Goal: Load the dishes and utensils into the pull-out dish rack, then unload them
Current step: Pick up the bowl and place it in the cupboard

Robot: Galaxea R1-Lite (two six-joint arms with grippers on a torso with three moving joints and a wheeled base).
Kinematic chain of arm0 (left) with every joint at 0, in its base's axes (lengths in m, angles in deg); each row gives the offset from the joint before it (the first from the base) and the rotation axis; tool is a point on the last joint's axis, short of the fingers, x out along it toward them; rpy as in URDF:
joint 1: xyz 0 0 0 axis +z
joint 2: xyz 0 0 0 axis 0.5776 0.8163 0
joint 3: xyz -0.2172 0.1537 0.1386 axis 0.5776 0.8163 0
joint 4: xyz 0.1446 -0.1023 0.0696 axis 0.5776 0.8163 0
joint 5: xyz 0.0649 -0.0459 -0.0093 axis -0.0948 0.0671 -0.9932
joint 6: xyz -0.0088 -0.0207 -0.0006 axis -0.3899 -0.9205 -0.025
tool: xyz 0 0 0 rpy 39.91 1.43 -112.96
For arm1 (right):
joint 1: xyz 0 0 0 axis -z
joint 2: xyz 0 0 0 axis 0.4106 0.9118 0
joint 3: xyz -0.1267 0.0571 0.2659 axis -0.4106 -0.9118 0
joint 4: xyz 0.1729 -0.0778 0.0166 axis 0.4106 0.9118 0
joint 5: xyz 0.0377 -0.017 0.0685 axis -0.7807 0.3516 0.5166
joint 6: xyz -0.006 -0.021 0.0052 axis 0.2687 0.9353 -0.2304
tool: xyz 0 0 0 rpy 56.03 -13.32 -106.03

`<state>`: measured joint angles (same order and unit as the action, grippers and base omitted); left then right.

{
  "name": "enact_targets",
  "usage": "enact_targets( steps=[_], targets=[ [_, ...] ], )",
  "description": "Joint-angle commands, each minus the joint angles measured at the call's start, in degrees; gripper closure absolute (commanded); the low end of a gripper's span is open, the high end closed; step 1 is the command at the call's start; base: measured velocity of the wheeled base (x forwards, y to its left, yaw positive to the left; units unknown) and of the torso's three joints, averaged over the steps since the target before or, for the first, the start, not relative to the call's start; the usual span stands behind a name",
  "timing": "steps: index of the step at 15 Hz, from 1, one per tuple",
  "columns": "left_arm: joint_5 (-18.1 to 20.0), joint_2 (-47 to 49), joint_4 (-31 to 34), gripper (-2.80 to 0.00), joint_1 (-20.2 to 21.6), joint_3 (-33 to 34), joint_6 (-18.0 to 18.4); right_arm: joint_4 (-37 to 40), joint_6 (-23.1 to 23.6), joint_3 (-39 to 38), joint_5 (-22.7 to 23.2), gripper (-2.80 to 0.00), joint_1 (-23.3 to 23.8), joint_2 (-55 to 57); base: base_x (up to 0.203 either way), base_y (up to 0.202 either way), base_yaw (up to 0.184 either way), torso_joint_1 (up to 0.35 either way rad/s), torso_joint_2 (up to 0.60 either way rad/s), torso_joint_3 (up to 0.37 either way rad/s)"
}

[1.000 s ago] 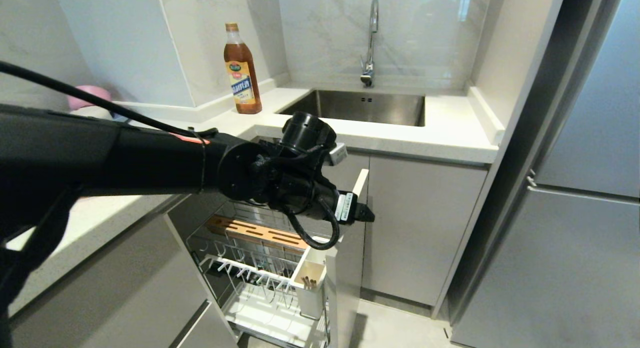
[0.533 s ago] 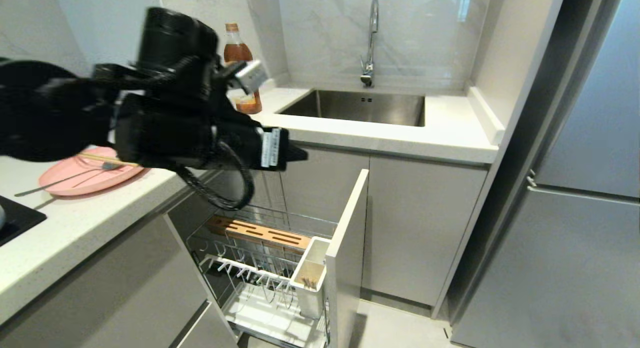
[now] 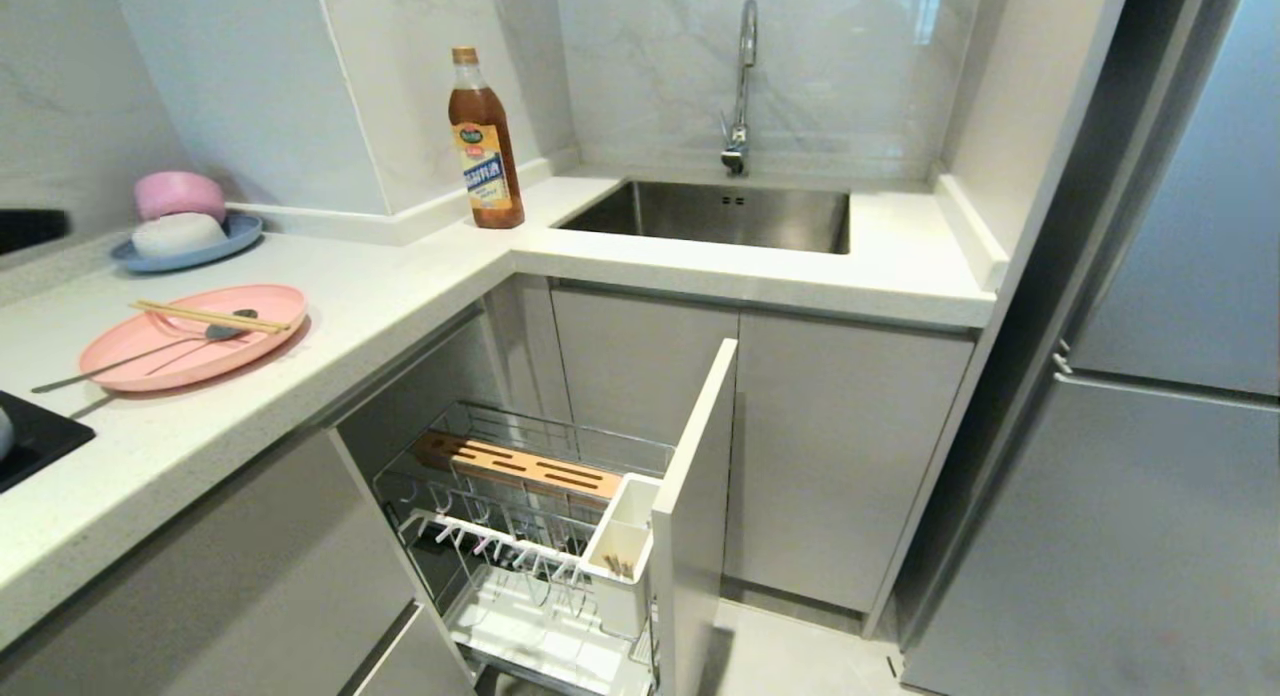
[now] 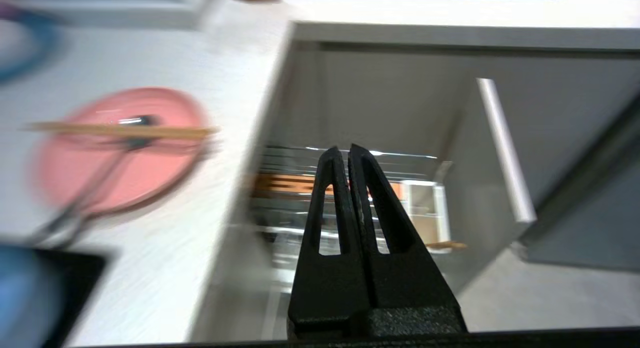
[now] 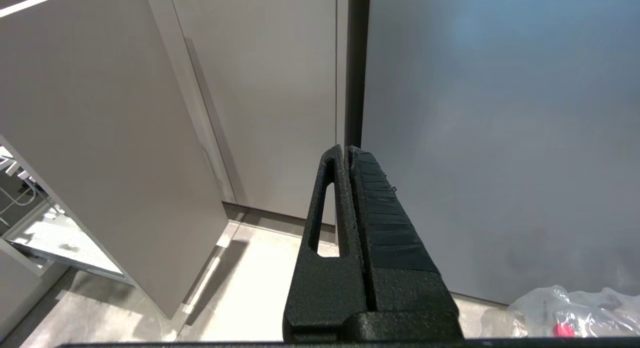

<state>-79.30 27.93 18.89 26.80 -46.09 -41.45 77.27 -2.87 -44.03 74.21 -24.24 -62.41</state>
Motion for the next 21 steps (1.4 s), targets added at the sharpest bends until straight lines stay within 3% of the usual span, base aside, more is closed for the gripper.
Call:
enact_targets(
  steps=[1, 5, 8, 13, 15, 18, 21],
  targets=[
    [-0.67, -14.38, 0.34, 0.0, 2.78, 4.88, 1.78, 0.0, 0.0, 0.0, 0.01, 0.0, 0.0, 0.09, 0.0, 0.0, 0.0, 0.0, 0.0, 0.0],
    [-1.92, -36.75, 0.71, 0.0, 6.65, 26.3, 8.09, 0.08, 0.0, 0.0, 0.01, 0.0, 0.0, 0.09, 0.0, 0.0, 0.0, 0.0, 0.0, 0.0],
    [-2.01, -49.18, -0.97, 0.0, 7.7, 43.77, 9.58, 0.0, 0.0, 0.0, 0.01, 0.0, 0.0, 0.09, 0.0, 0.0, 0.0, 0.0, 0.0, 0.0],
    [-0.54, -55.31, -16.18, 0.0, 8.12, 64.36, 7.98, 0.0, 0.0, 0.0, 0.01, 0.0, 0.0, 0.09, 0.0, 0.0, 0.0, 0.0, 0.0, 0.0],
    [1.43, -55.48, -20.57, 0.0, 8.17, 69.42, 5.36, 0.0, 0.0, 0.0, 0.01, 0.0, 0.0, 0.09, 0.0, 0.0, 0.0, 0.0, 0.0, 0.0],
    [2.89, -55.44, -21.84, 0.0, 8.22, 71.05, 0.16, 0.0, 0.0, 0.0, 0.01, 0.0, 0.0, 0.09, 0.0, 0.0, 0.0, 0.0, 0.0, 0.0],
    [2.67, -55.45, -22.07, 0.0, 8.22, 71.08, -0.93, 0.0, 0.0, 0.0, 0.01, 0.0, 0.0, 0.09, 0.0, 0.0, 0.0, 0.0, 0.0, 0.0]
  ],
)
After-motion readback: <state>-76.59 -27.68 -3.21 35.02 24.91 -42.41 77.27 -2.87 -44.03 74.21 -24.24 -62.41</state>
